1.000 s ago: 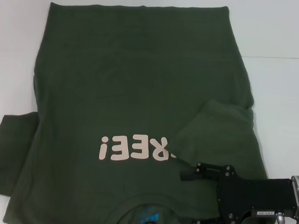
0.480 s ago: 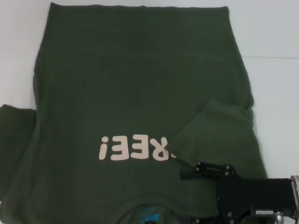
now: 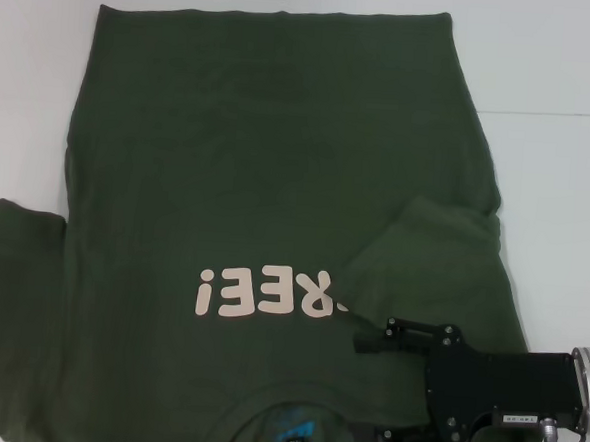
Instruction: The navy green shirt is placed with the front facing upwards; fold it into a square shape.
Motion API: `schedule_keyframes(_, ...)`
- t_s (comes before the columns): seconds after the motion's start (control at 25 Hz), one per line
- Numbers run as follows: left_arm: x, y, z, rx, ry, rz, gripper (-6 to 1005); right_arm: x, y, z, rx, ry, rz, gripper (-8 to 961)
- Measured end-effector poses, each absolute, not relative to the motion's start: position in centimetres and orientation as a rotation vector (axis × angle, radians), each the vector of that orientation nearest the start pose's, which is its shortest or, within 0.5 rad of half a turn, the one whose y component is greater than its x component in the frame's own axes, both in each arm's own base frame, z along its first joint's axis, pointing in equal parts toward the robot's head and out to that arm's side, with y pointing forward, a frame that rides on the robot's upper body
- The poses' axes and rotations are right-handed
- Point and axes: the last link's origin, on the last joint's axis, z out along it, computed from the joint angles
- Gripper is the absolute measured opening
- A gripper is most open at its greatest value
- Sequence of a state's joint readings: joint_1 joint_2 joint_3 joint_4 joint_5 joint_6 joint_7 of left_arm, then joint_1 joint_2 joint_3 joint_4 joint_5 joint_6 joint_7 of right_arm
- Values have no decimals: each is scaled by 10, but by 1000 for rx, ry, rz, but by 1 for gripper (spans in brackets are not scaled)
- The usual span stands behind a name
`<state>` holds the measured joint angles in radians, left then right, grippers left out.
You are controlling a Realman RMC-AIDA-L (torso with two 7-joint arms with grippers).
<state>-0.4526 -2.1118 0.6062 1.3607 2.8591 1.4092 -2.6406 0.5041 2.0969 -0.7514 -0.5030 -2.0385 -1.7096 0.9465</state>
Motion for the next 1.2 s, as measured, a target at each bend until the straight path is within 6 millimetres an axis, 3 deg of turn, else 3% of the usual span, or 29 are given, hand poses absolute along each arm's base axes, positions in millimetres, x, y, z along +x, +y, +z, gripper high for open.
schedule_keyframes(0.28, -334, 328, 145, -1640, -1539, 73, 0, 260, 277, -40, -2950, 151, 806, 920)
schedule_keyframes(0.48, -324, 330, 135, -1699, -1566, 56, 0, 260, 277, -40, -2949, 151, 804, 921)
schedule_keyframes(0.92, -250, 356, 62, -2119, -1650, -293, 1, 261, 278, -40, -2948, 154, 794, 922)
schedule_keyframes(1.04, -240, 365, 37, -2190, -1678, -322, 1, 262, 278, -40, -2946, 157, 794, 922)
schedule_keyframes(1.2, -241, 372, 17, -2205, -1696, -318, 1, 262, 278, -39, -2945, 159, 792, 922)
